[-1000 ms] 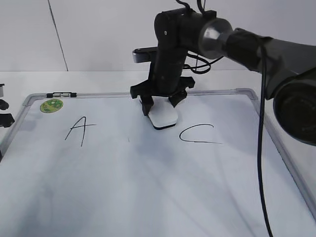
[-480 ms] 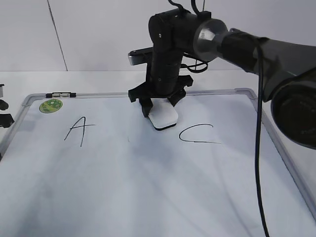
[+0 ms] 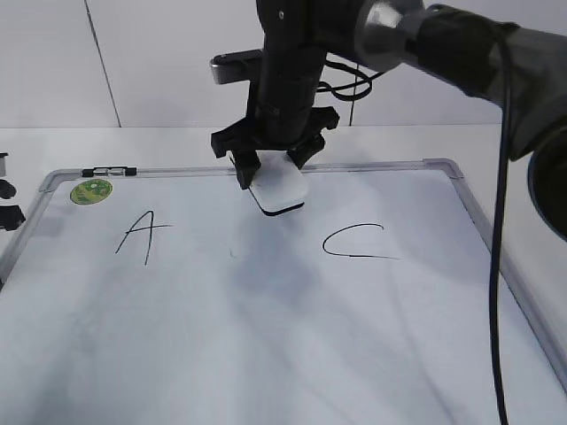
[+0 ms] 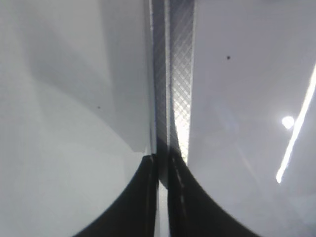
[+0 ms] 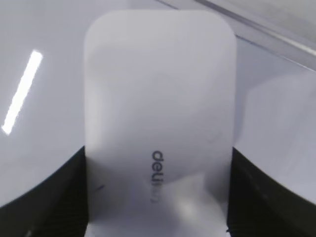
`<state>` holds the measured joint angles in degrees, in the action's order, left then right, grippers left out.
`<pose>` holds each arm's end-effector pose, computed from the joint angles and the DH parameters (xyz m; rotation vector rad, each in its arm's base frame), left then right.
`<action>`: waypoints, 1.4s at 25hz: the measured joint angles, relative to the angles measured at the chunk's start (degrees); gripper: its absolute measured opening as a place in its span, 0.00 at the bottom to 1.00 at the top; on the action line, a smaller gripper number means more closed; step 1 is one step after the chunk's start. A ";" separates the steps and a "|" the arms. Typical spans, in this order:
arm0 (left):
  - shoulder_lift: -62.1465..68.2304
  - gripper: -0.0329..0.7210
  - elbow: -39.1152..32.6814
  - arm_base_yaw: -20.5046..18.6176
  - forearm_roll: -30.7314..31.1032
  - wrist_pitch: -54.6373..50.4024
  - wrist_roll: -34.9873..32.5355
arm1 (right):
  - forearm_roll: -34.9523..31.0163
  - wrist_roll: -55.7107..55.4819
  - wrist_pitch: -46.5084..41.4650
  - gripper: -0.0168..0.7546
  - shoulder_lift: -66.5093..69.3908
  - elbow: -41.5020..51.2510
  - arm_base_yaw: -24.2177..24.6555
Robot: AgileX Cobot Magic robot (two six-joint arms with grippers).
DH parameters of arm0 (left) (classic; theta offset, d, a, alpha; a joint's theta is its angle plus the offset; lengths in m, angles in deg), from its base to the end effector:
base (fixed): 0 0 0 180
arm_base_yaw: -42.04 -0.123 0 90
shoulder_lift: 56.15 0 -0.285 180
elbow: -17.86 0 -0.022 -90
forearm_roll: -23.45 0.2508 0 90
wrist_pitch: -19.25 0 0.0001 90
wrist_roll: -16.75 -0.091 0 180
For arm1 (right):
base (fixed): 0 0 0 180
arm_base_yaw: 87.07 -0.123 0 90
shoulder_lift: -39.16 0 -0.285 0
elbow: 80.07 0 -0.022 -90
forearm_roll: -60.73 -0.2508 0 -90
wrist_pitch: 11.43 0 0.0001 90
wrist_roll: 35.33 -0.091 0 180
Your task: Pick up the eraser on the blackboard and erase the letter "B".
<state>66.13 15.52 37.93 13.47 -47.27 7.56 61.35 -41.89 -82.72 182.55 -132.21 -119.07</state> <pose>0.3543 0.0109 0.1513 -0.0052 -2.9556 0.2583 0.4306 0.2680 0.2227 -0.6296 2.7771 0.1299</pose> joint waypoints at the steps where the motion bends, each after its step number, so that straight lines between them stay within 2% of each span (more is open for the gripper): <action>1: 0.00 0.06 0.00 0.00 0.00 0.00 0.00 | 0.00 0.00 0.00 0.69 -0.43 0.00 -0.23; 5: 0.00 0.06 0.00 0.00 0.00 -0.03 0.00 | -0.62 0.15 0.00 0.69 -1.74 1.14 -1.39; 14: 0.00 0.06 0.00 0.00 -0.11 -0.13 0.00 | -2.59 0.65 0.00 0.69 -7.85 12.11 -3.39; 20: 0.00 0.06 0.00 0.00 -0.22 -0.13 0.00 | -2.94 0.87 0.12 0.69 -7.53 12.56 -6.42; 35: 0.00 0.06 0.00 0.00 -0.30 -0.24 0.00 | -2.06 1.24 0.80 0.69 -0.62 12.35 -7.59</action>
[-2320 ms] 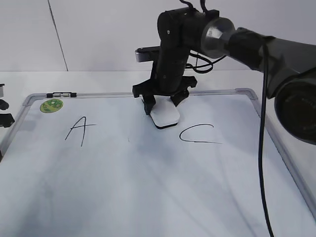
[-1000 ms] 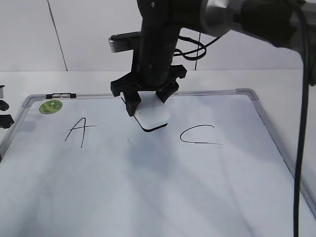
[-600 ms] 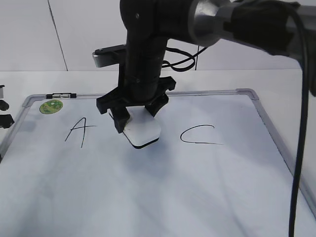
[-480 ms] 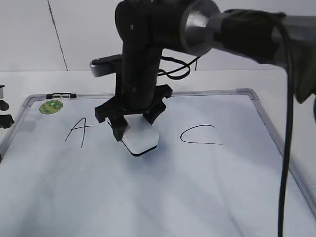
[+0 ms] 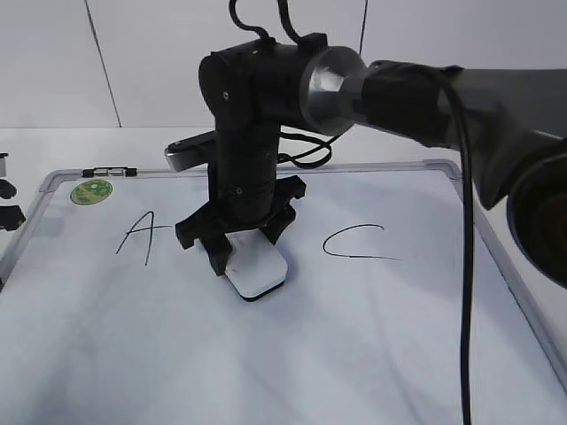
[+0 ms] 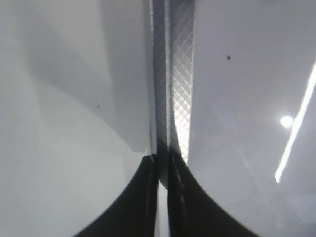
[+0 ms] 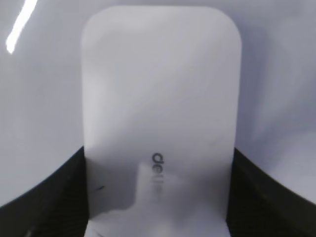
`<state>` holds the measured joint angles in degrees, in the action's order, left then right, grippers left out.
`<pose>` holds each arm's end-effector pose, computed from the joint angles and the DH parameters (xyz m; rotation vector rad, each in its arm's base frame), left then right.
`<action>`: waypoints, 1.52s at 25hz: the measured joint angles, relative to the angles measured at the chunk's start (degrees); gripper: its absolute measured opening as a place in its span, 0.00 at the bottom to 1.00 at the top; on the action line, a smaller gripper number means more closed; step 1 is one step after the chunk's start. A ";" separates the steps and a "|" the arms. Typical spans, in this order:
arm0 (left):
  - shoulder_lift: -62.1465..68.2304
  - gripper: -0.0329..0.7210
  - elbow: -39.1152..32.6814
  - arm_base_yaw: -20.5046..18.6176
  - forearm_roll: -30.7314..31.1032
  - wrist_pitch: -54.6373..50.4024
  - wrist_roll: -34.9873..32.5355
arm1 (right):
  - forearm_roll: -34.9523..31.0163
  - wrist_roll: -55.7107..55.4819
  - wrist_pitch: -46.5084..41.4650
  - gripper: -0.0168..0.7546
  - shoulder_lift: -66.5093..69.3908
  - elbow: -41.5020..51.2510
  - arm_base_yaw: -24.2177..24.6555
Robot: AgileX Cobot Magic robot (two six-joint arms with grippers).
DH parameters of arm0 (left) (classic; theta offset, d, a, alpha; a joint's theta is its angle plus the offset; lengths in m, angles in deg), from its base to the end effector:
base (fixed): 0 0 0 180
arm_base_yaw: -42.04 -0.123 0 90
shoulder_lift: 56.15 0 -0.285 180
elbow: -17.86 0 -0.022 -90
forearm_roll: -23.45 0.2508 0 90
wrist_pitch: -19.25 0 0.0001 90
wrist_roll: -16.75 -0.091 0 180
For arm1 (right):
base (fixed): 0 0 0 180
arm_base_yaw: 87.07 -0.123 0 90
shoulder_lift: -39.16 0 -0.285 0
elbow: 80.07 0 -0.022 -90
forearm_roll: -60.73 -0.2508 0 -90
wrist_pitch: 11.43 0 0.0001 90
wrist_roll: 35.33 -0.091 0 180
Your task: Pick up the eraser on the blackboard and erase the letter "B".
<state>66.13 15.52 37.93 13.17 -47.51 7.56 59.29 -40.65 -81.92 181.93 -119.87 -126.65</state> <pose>0.3540 0.0105 0.1515 -0.0019 -2.9514 0.2657 0.3736 0.3117 0.1702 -0.8862 2.9118 0.1004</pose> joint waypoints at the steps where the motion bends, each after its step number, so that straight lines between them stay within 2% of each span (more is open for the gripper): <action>1: 0.09 0.06 0.00 0.00 0.00 0.00 0.00 | 0.15 0.17 0.00 0.69 0.22 -0.13 -0.13; 10: 0.09 0.06 0.00 0.00 0.00 0.00 0.00 | 4.70 0.17 0.00 0.69 0.33 -0.46 -0.72; 17: 0.09 0.06 0.00 0.00 0.00 0.00 0.00 | 5.05 -1.07 0.26 0.69 0.37 -0.46 -0.31; 34: 0.09 0.06 0.00 0.00 -0.14 0.00 0.00 | 4.72 -2.10 1.16 0.69 0.46 -0.61 7.11; 38: 0.09 0.06 0.00 0.00 -0.14 0.00 0.00 | 4.58 -2.35 1.25 0.69 0.46 -0.61 7.49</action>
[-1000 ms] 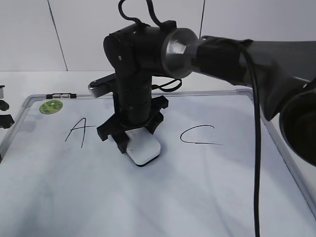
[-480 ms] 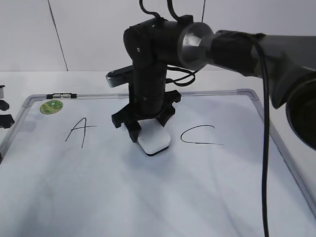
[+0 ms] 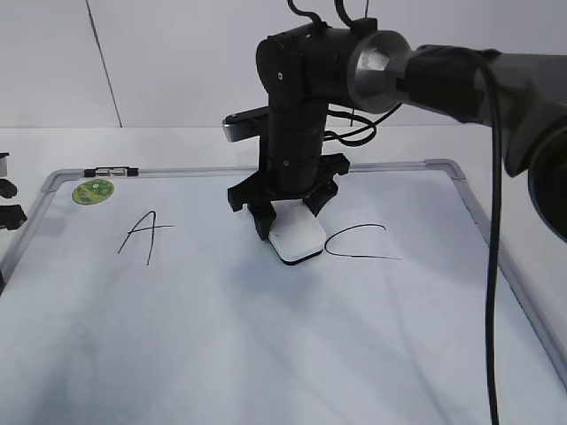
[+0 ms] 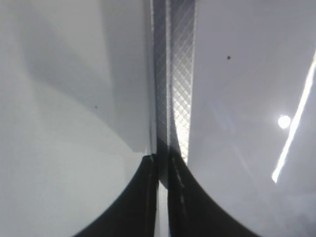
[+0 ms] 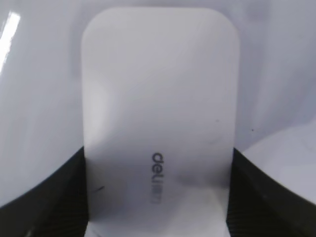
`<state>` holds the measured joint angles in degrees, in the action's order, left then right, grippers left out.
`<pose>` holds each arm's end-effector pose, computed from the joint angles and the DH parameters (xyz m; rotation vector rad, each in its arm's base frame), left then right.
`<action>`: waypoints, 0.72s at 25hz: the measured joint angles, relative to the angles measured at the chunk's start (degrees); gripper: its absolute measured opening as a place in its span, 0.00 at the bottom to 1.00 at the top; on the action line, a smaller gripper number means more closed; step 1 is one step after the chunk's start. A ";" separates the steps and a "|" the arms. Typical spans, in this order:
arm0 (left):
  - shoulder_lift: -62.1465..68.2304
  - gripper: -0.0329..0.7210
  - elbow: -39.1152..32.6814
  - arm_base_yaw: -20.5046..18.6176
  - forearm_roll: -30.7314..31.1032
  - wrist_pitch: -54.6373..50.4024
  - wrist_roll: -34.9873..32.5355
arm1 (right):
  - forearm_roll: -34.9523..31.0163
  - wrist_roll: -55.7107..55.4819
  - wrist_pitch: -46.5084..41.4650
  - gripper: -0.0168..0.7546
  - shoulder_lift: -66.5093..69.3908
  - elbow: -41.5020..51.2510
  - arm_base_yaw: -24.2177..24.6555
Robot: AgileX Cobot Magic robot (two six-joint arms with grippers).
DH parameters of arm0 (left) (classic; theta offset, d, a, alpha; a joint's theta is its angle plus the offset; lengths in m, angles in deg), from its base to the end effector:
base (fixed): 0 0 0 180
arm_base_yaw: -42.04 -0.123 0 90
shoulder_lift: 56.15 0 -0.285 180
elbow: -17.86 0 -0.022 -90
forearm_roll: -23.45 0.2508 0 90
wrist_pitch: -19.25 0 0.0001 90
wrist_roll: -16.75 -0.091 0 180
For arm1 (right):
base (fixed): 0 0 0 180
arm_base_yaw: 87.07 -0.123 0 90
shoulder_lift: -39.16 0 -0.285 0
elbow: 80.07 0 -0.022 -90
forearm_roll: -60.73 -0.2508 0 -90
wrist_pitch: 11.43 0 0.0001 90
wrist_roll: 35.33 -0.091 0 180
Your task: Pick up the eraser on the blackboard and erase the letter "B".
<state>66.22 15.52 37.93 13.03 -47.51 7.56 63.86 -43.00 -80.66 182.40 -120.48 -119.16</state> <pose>0.3540 0.0103 0.1510 0.0001 -2.9498 0.2689 0.4178 0.2565 0.1693 -0.6563 2.9207 -0.0032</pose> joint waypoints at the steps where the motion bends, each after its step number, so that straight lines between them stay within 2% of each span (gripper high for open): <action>1: 0.00 0.06 0.00 0.00 0.00 0.00 0.00 | -0.15 0.00 0.00 0.69 0.00 0.00 0.00; 5: 0.00 0.06 0.00 0.00 0.00 0.00 0.00 | -0.50 0.59 0.00 0.69 0.00 0.00 -0.93; 11: 0.00 0.06 0.00 0.00 0.00 0.00 0.00 | 1.95 1.05 0.00 0.69 0.00 0.00 -4.81; 18: 0.00 0.06 0.00 0.00 0.00 0.00 0.00 | -0.29 1.55 0.00 0.69 0.04 0.00 -7.59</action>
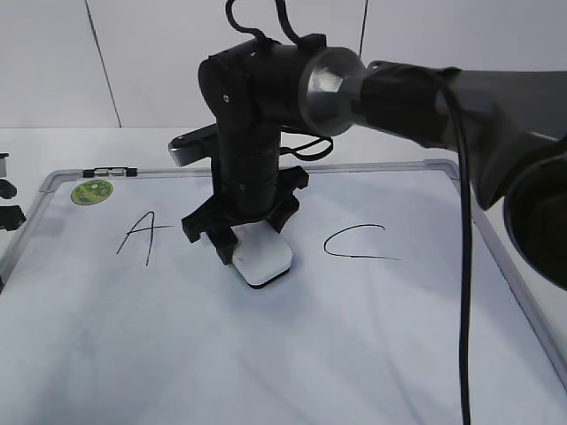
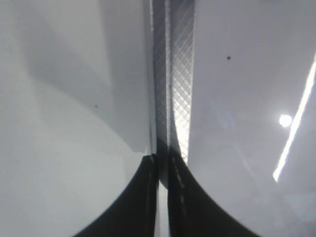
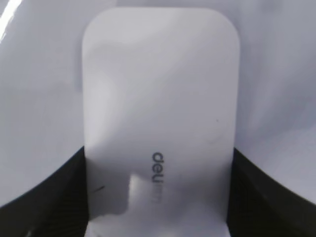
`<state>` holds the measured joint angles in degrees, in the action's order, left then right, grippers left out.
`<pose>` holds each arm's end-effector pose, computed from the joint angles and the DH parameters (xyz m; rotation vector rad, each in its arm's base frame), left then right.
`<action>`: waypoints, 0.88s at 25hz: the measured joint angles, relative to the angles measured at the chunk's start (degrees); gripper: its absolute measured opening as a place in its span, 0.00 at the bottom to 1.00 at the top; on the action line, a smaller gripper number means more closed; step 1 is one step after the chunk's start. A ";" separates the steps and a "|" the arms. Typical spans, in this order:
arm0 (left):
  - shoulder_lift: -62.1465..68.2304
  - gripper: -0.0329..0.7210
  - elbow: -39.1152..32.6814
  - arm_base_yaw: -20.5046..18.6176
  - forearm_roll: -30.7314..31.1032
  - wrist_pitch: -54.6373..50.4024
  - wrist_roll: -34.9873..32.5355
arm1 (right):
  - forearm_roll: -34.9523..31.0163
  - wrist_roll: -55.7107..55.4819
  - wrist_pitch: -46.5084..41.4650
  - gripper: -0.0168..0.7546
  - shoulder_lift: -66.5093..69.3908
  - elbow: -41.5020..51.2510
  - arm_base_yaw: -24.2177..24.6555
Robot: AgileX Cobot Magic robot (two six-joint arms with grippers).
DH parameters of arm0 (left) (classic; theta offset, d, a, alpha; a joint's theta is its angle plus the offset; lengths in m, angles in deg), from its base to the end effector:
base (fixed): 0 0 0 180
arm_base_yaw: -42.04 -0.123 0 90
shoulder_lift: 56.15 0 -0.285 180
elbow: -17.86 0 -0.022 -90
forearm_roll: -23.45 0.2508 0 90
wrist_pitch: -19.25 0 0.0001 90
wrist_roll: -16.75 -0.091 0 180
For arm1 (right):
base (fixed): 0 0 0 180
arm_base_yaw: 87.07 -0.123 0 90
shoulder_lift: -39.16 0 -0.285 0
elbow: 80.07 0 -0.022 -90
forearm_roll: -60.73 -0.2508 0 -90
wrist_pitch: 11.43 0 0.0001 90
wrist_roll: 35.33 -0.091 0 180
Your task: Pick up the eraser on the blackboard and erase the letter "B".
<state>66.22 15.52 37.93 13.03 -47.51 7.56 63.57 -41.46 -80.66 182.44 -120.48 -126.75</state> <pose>0.3540 0.0103 0.1510 0.0001 -2.9498 0.2689 0.3800 0.3098 0.1689 -0.8853 2.8623 0.0149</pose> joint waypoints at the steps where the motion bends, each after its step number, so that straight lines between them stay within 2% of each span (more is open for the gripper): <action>1: 0.00 0.06 0.00 0.00 0.00 -0.09 0.00 | -0.10 0.00 0.00 0.69 0.00 0.00 0.00; 12: 0.00 0.06 0.00 0.00 0.00 -0.09 0.00 | -1.57 0.22 0.37 0.69 0.00 0.00 1.13; 22: 0.00 0.06 0.00 0.00 0.00 -0.09 0.00 | -5.16 -1.91 2.07 0.69 0.09 0.00 5.78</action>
<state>66.22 15.52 37.93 13.03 -47.60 7.56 58.41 -43.36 -78.60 182.53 -120.48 -120.97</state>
